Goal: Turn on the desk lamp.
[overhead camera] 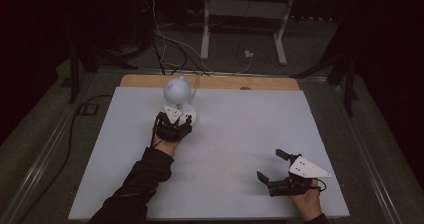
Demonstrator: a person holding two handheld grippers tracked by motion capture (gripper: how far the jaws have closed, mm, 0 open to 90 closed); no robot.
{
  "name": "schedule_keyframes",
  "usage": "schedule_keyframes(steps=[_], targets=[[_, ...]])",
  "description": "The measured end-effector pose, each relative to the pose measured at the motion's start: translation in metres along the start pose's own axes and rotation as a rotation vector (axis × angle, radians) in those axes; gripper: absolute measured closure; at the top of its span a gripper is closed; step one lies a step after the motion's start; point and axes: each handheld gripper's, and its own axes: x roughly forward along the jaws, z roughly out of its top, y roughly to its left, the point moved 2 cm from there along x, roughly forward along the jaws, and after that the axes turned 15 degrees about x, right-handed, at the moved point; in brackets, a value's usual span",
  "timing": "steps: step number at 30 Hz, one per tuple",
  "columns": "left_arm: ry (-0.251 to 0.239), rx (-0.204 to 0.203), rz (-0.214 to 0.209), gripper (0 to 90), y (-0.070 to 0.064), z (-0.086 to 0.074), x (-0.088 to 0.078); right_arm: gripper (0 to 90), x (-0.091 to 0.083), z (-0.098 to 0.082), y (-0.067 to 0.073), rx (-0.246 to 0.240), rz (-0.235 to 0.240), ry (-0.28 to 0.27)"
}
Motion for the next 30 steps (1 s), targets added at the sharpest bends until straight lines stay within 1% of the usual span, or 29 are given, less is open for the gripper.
schedule_keyframes(steps=[3, 5, 8, 11, 13, 14, 17, 18, 19, 20, 22, 23, 24, 25, 28, 29, 30], targets=[[0.009, 0.008, 0.005, 56.2, 0.000, -0.001, 0.002, 0.0, 0.000, 0.000, 0.000, -0.003, 0.002, 0.000], [0.019, 0.019, 0.014, 60.2, 0.000, -0.003, 0.005, 0.0, 0.000, 0.000, 0.000, -0.003, 0.001, -0.001], [0.021, 0.019, 0.015, 66.4, 0.002, -0.005, 0.007, 0.0, 0.000, 0.000, 0.000, 0.001, 0.000, 0.001], [0.011, 0.030, 0.005, 69.6, 0.003, -0.006, 0.008, 0.0, 0.000, 0.000, 0.000, 0.000, -0.001, 0.002], [0.012, 0.035, 0.003, 71.9, 0.003, -0.006, 0.009, 0.0, 0.000, 0.000, 0.000, -0.002, -0.001, 0.002], [0.012, 0.038, 0.006, 74.5, 0.003, -0.006, 0.010, 0.0, 0.000, 0.000, 0.000, -0.002, -0.001, 0.002], [0.017, 0.044, 0.006, 77.1, 0.003, -0.007, 0.011, 0.0, 0.000, 0.000, 0.000, 0.000, 0.000, 0.004], [0.012, 0.048, -0.003, 79.5, 0.003, -0.008, 0.013, 0.0, 0.000, 0.000, 0.000, 0.001, 0.001, 0.004], [0.014, 0.056, -0.004, 79.7, 0.002, -0.008, 0.014, 0.0, 0.000, 0.000, 0.000, 0.001, 0.001, 0.004], [0.015, 0.059, -0.005, 82.0, 0.002, -0.009, 0.014, 0.0, 0.000, 0.000, 0.000, 0.000, 0.000, 0.004], [0.015, 0.062, -0.005, 82.8, 0.002, -0.009, 0.015, 0.0, 0.000, 0.000, 0.000, -0.001, 0.000, 0.003], [0.009, 0.061, -0.012, 85.2, 0.002, -0.010, 0.016, 0.0, 0.000, 0.000, 0.000, -0.002, 0.000, 0.003], [0.002, 0.050, -0.025, 85.3, 0.002, -0.011, 0.017, 0.0, 0.000, 0.000, 0.000, -0.002, 0.001, 0.004], [-0.001, 0.049, -0.024, 87.4, 0.001, -0.012, 0.018, 0.0, 0.000, 0.000, 0.000, -0.002, 0.000, 0.005], [-0.002, 0.057, -0.020, 89.9, 0.001, -0.014, 0.019, 0.0, 0.000, 0.000, 0.000, -0.004, 0.000, 0.003], [0.001, 0.032, -0.042, 90.0, 0.002, -0.016, 0.020, 0.0, 0.000, 0.000, 0.000, -0.005, 0.001, 0.002], [0.001, 0.025, -0.047, 90.0, 0.002, -0.016, 0.021, 0.0, 0.000, 0.000, 0.000, -0.004, 0.000, 0.002]])
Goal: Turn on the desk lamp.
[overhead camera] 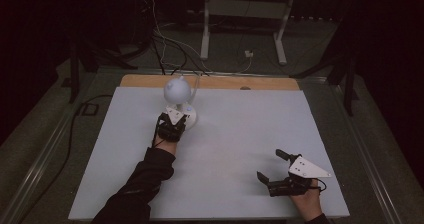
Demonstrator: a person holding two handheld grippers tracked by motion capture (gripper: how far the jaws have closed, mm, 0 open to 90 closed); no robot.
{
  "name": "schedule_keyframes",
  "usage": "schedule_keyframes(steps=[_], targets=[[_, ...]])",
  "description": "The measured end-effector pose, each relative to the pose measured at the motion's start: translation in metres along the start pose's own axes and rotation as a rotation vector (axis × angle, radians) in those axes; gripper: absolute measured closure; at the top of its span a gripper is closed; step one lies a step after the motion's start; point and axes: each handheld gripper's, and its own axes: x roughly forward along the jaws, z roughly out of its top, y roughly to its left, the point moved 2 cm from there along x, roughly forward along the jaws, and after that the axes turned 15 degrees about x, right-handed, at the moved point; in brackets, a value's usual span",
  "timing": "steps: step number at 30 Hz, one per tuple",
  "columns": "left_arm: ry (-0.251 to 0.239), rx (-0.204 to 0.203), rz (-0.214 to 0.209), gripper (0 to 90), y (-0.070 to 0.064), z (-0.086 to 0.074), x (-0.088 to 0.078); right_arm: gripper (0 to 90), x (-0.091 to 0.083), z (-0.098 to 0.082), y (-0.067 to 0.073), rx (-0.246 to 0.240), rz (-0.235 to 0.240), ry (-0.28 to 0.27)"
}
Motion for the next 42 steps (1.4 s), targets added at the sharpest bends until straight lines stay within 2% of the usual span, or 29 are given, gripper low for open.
schedule_keyframes(steps=[5, 7, 18, 42], targets=[[-0.011, 0.009, -0.005, 90.0, 0.000, -0.004, 0.002, 0.0, 0.000, 0.000, 0.000, -0.002, 0.001, -0.003], [-0.006, 0.025, -0.015, 90.0, -0.002, -0.007, 0.005, 0.0, 0.000, 0.000, 0.000, -0.003, 0.001, -0.003], [0.009, 0.066, 0.008, 90.0, -0.006, -0.012, 0.012, 0.0, 0.000, 0.000, 0.000, -0.002, 0.001, -0.001], [0.004, 0.077, 0.021, 90.0, -0.006, -0.013, 0.014, 0.0, 0.000, 0.000, 0.000, 0.003, 0.005, 0.007]])
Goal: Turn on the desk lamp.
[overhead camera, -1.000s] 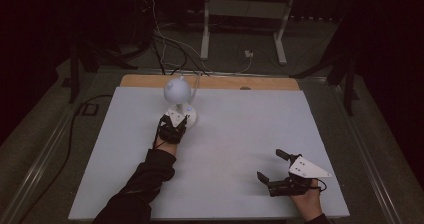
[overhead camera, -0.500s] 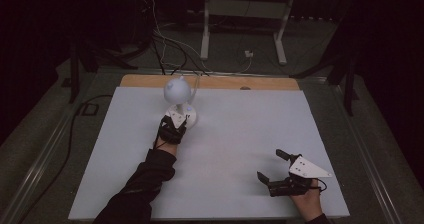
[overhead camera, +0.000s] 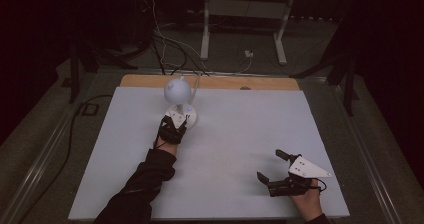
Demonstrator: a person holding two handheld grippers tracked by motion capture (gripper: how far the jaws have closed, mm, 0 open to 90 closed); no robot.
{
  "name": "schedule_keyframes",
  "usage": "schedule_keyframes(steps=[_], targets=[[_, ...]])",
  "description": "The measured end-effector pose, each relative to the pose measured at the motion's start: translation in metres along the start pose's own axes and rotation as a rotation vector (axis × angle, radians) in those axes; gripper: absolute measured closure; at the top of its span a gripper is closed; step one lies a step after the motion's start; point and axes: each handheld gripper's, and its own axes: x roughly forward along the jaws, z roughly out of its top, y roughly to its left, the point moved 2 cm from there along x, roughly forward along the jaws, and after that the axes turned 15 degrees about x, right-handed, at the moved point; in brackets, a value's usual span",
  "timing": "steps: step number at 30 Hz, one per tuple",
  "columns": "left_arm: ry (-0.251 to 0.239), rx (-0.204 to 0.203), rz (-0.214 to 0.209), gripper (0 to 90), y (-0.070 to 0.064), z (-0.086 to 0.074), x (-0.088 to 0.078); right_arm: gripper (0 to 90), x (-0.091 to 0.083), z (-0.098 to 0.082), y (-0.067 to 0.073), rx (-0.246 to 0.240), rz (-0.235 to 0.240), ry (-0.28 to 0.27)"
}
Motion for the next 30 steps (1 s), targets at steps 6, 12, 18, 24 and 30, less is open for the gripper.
schedule_keyframes(steps=[6, 12, 18, 24, 30], targets=[[0.010, -0.008, -0.004, 90.0, 0.001, 0.001, 0.000, 0.0, -0.001, 0.000, 0.000, 0.001, -0.001, -0.002], [-0.011, -0.029, 0.002, 87.8, 0.004, 0.006, -0.005, 0.0, -0.001, 0.000, 0.000, -0.003, -0.001, -0.006], [-0.019, -0.046, -0.010, 83.1, 0.003, 0.012, -0.011, 0.0, -0.001, 0.000, 0.000, -0.001, -0.001, -0.004], [0.036, -0.081, 0.020, 67.4, -0.001, 0.015, -0.013, 0.0, -0.001, 0.001, 0.000, -0.002, -0.001, -0.006], [0.056, -0.119, 0.015, 43.5, -0.002, 0.018, -0.015, 0.0, -0.002, 0.001, 0.000, -0.001, 0.000, -0.007]])
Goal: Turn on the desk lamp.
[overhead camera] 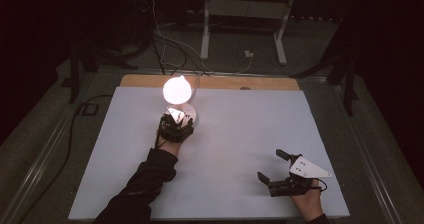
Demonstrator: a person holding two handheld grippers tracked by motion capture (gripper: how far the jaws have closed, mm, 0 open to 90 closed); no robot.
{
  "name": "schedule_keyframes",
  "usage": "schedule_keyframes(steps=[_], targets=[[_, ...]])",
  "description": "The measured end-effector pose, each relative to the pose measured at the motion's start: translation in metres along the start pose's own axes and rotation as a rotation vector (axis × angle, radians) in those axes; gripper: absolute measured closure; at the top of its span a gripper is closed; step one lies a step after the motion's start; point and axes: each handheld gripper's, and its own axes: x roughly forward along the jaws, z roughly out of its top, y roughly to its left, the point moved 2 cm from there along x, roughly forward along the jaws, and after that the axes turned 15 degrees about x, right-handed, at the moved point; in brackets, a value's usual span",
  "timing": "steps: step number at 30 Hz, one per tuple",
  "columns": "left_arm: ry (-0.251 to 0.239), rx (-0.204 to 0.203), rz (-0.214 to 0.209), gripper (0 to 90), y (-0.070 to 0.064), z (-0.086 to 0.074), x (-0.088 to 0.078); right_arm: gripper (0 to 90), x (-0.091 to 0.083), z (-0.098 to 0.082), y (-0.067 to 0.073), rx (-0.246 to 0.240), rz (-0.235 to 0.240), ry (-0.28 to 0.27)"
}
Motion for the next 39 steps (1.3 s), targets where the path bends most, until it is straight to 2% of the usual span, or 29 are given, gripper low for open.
schedule_keyframes(steps=[2, 3, 4, 5, 6, 8, 9, 10, 11, 18, 23, 29, 32, 39], targets=[[0.006, 0.000, -0.001, 36.9, 0.000, 0.000, 0.000, 0.0, 0.000, 0.000, 0.000, 0.000, 0.000, 0.000], [0.016, -0.003, -0.004, 29.7, 0.000, 0.000, 0.001, 0.0, 0.000, 0.000, 0.000, 0.000, -0.001, 0.000], [0.030, -0.012, -0.002, 29.7, 0.000, 0.000, 0.002, 0.0, 0.000, 0.000, 0.000, 0.000, -0.001, 0.000], [0.039, -0.017, -0.005, 18.8, 0.000, 0.000, 0.002, 0.0, 0.000, 0.000, 0.000, -0.001, 0.000, 0.000], [0.049, -0.018, -0.010, 14.4, 0.000, 0.000, 0.003, 0.0, 0.000, 0.000, 0.000, -0.001, 0.000, 0.000], [0.061, -0.035, -0.032, 8.4, 0.000, -0.001, 0.004, 0.0, 0.000, 0.000, 0.000, -0.001, 0.000, 0.000], [0.067, -0.034, -0.047, 8.4, 0.000, -0.001, 0.003, 0.0, 0.000, 0.000, 0.000, -0.001, 0.000, 0.000], [0.074, -0.035, -0.055, 3.6, 0.000, -0.001, 0.004, 0.0, 0.000, 0.000, 0.000, 0.000, 0.000, 0.000], [0.069, -0.037, -0.071, 2.8, 0.000, 0.000, 0.003, 0.0, 0.000, 0.000, 0.000, 0.001, 0.000, 0.001], [0.062, -0.036, -0.086, 0.4, 0.001, 0.001, -0.002, 0.0, 0.002, -0.001, -0.002, 0.010, 0.003, 0.002], [0.049, -0.031, -0.123, 0.3, 0.003, 0.003, -0.010, 0.0, 0.002, -0.001, -0.002, 0.011, 0.005, 0.001], [0.032, -0.011, -0.215, 0.4, 0.008, 0.005, -0.024, 0.0, 0.003, -0.002, -0.002, 0.009, 0.004, 0.006], [0.021, 0.000, -0.288, 0.4, 0.012, 0.003, -0.035, 0.0, 0.003, -0.001, -0.002, 0.006, 0.004, 0.008], [0.011, 0.002, -0.336, 0.4, 0.020, 0.000, -0.048, 0.0, 0.003, 0.000, 0.001, 0.002, 0.004, 0.006]])
